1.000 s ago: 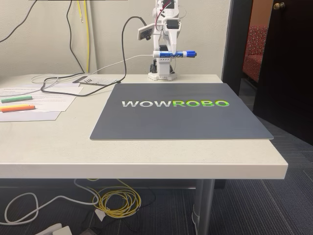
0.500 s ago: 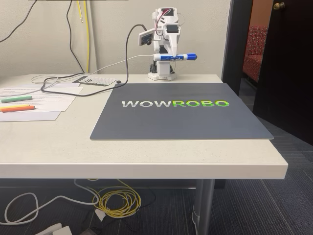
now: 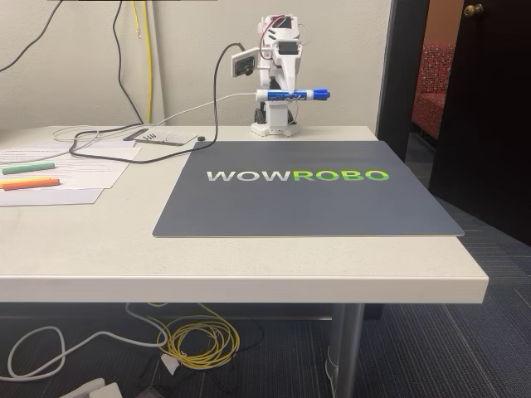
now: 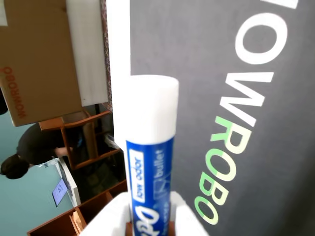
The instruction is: Pick up the blue marker.
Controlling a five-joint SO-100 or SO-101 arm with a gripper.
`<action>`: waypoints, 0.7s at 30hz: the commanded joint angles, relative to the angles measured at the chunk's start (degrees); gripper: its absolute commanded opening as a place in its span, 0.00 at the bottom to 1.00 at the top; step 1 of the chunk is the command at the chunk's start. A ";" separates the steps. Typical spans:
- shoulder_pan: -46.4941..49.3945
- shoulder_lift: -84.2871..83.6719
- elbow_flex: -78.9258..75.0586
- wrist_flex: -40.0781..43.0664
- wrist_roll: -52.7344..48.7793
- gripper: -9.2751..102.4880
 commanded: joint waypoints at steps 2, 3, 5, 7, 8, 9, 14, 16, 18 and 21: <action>0.79 2.29 -0.35 -1.76 0.97 0.09; 0.97 2.29 -0.35 -2.02 1.05 0.09; 1.14 2.37 -0.35 -2.81 1.23 0.09; 1.32 2.46 -0.44 -3.69 1.49 0.09; 1.41 2.55 -0.70 -3.87 1.76 0.09; 1.49 2.55 -0.88 -3.87 1.93 0.09; 2.55 3.34 -1.05 -3.87 1.85 0.09; 2.90 4.48 -1.05 -3.87 1.58 0.09; 3.25 5.10 -2.46 -2.20 1.58 0.09; 3.34 5.19 -5.45 1.93 1.14 0.09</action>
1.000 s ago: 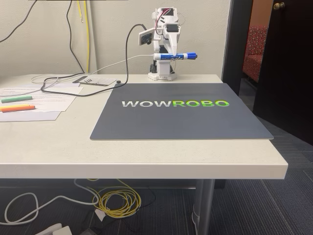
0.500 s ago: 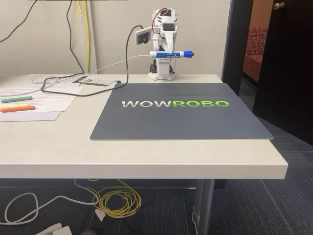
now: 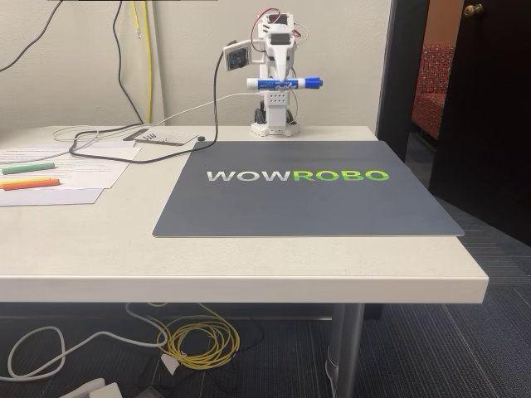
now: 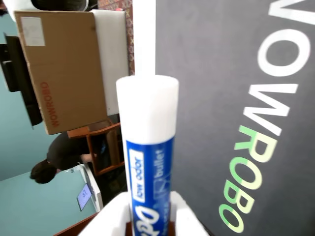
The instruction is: Pick up the blue marker.
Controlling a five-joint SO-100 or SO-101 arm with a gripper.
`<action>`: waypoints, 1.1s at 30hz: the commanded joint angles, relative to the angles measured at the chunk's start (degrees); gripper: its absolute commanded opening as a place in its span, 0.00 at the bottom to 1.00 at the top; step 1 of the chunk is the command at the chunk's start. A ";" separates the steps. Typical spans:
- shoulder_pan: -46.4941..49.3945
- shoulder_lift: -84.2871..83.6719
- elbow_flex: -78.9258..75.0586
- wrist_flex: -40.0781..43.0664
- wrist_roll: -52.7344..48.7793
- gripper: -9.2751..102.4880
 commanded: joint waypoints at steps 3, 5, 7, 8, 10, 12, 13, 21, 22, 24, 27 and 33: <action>0.18 2.55 -5.71 4.39 -0.26 0.09; 0.18 3.60 -5.71 4.83 -0.09 0.09; 0.09 4.31 -5.71 5.27 0.00 0.09; 0.00 4.57 -5.71 5.45 0.00 0.09; -0.09 5.36 -5.71 5.80 0.18 0.09; -0.09 5.98 -5.71 6.15 0.62 0.09; -0.09 6.15 -5.71 6.33 0.70 0.09; -0.18 6.68 -5.71 6.77 0.70 0.09; -0.18 6.68 -5.71 6.77 0.70 0.09; -0.09 6.68 -5.71 6.68 0.70 0.09; -0.18 6.59 -5.71 6.59 0.62 0.09; -0.26 6.50 -5.71 6.33 0.62 0.09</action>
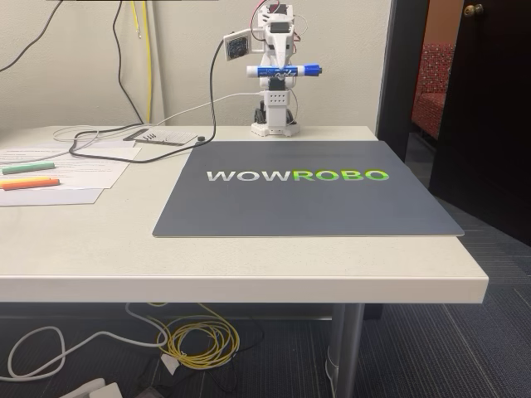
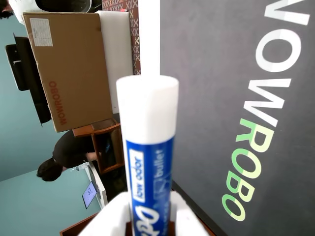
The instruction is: Pick up the blue marker.
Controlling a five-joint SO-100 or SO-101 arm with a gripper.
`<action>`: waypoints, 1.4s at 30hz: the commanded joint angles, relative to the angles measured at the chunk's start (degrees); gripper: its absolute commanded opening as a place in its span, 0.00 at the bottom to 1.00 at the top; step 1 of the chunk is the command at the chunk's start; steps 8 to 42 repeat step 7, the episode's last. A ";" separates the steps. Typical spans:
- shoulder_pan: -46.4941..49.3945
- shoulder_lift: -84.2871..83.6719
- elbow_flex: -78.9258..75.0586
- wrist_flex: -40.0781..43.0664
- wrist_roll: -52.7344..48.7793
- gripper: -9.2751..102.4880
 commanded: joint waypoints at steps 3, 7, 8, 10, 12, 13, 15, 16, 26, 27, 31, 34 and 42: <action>-0.26 0.88 -2.90 -0.79 0.35 0.09; -0.18 0.88 -2.90 -0.70 0.35 0.09; -0.18 0.88 -2.90 -0.70 0.35 0.09; -0.18 0.88 -2.90 -0.70 0.35 0.09; -0.18 0.88 -2.90 -0.70 0.35 0.09; -0.18 0.88 -2.90 -0.70 0.35 0.09; -0.18 0.88 -2.90 -0.70 0.35 0.09; -0.18 0.88 -2.90 -0.70 0.35 0.09; -0.18 0.88 -2.90 -0.70 0.35 0.09; -0.18 0.88 -2.90 -0.70 0.35 0.09; -0.18 0.88 -2.90 -0.70 0.35 0.09; -0.18 0.88 -2.90 -0.70 0.35 0.09; -0.18 0.88 -2.90 -0.70 0.35 0.09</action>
